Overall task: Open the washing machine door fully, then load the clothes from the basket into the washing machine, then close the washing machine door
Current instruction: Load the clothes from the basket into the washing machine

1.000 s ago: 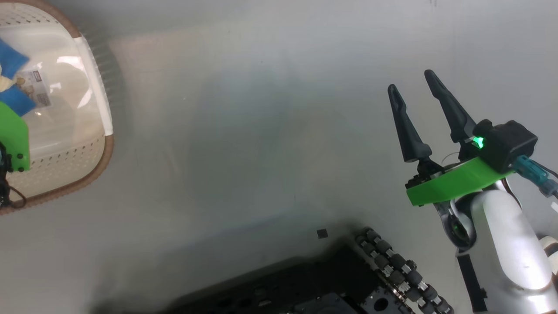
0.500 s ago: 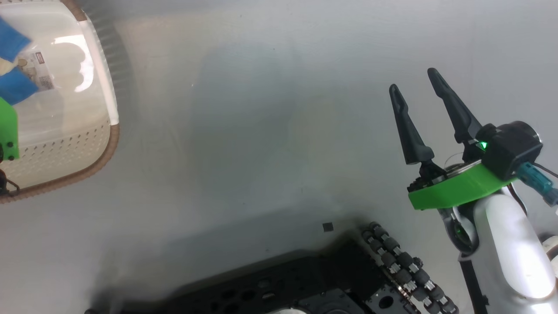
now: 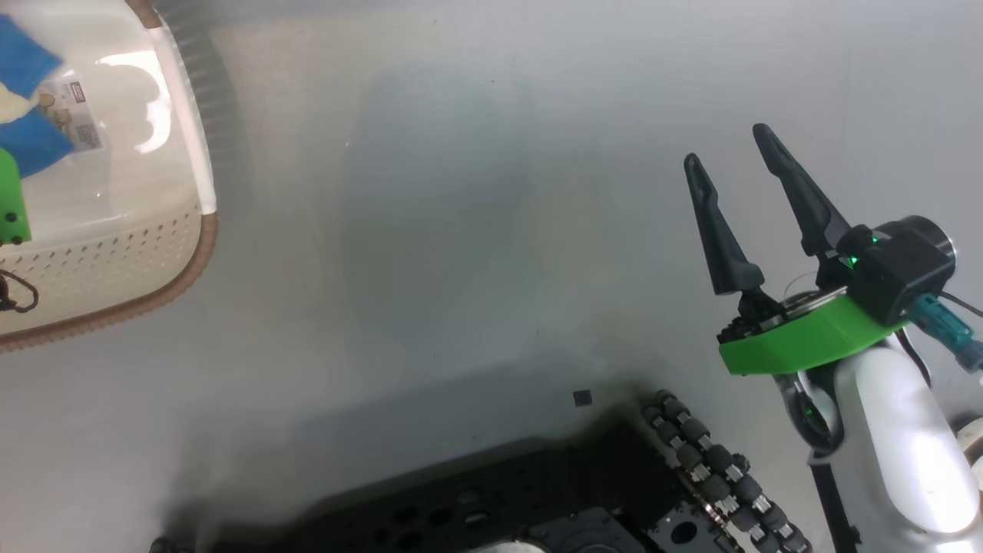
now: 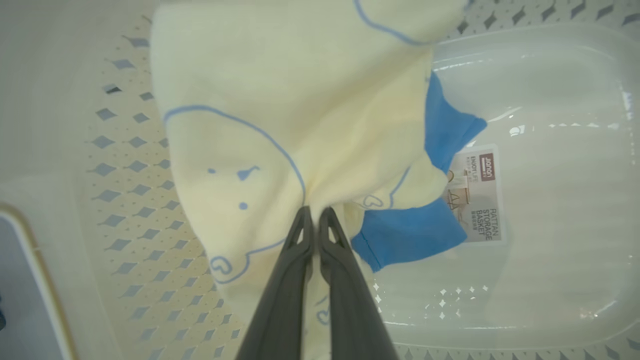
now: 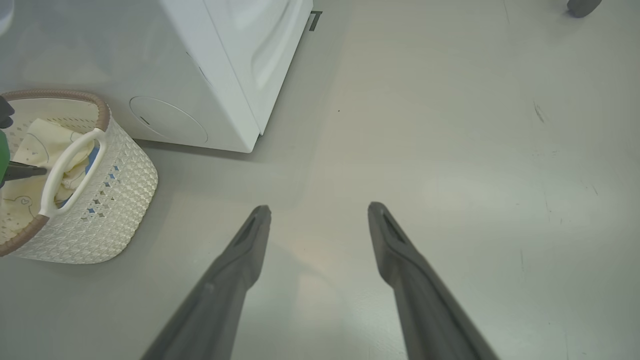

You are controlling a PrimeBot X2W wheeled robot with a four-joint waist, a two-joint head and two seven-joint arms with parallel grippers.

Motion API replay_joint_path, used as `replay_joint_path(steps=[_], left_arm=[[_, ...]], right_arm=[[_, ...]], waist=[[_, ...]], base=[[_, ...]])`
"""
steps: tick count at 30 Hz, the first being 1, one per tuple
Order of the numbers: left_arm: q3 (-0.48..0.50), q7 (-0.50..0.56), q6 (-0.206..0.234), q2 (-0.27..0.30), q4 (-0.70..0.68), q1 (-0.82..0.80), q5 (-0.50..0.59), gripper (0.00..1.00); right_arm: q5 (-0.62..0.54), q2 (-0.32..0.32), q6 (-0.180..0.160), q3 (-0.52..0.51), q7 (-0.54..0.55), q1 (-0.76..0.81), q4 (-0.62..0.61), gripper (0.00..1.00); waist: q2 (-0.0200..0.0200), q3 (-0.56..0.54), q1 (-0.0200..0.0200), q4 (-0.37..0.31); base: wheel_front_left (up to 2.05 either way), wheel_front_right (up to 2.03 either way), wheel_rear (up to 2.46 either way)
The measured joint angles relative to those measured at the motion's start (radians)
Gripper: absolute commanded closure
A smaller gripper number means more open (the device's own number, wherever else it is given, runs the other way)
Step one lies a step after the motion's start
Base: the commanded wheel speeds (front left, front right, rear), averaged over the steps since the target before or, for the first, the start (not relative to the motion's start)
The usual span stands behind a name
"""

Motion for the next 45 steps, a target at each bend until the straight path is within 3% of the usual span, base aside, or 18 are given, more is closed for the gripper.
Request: replay_joint_path(steps=[8, 15, 28, 35, 45], left_arm=[[-0.001, -0.037, -0.02, 0.01, 0.002, -0.001, -0.012, 1.0], [-0.001, -0.151, -0.042, 0.018, 0.002, 0.0, -0.025, 1.0], [0.051, -0.269, -0.071, 0.02, -0.011, 0.106, -0.087, 1.0], [0.116, -0.273, -0.06, 0.019, -0.23, 0.205, -0.084, 1.0], [0.28, -0.273, -0.029, -0.007, -0.566, 0.492, 0.002, 1.0]], right_arm=[[0.005, 0.0, 0.0, 0.015, 0.0, -0.011, 0.003, 0.0], [0.026, 0.0, 0.0, 0.03, 0.0, -0.075, 0.024, 0.0], [0.023, 0.0, 0.0, 0.036, -0.003, -0.093, 0.086, 0.0], [0.014, -0.001, 0.0, 0.021, -0.003, -0.085, 0.121, 0.0], [-0.009, -0.001, 0.0, 0.014, -0.003, -0.056, 0.17, 0.0]], waist=[[0.0, -0.018, 0.0, -0.014], [0.0, -0.051, 0.0, -0.029], [0.0, -0.189, -0.0001, -0.034], [0.0001, -0.291, -0.0001, -0.005], [0.0001, -0.45, -0.0001, 0.061]], base=[[0.0, 0.0, 0.0], [0.0, 0.0, 0.0], [0.0, 0.0, 0.0], [0.0, 0.0, 0.0], [0.0, 0.0, 0.0]])
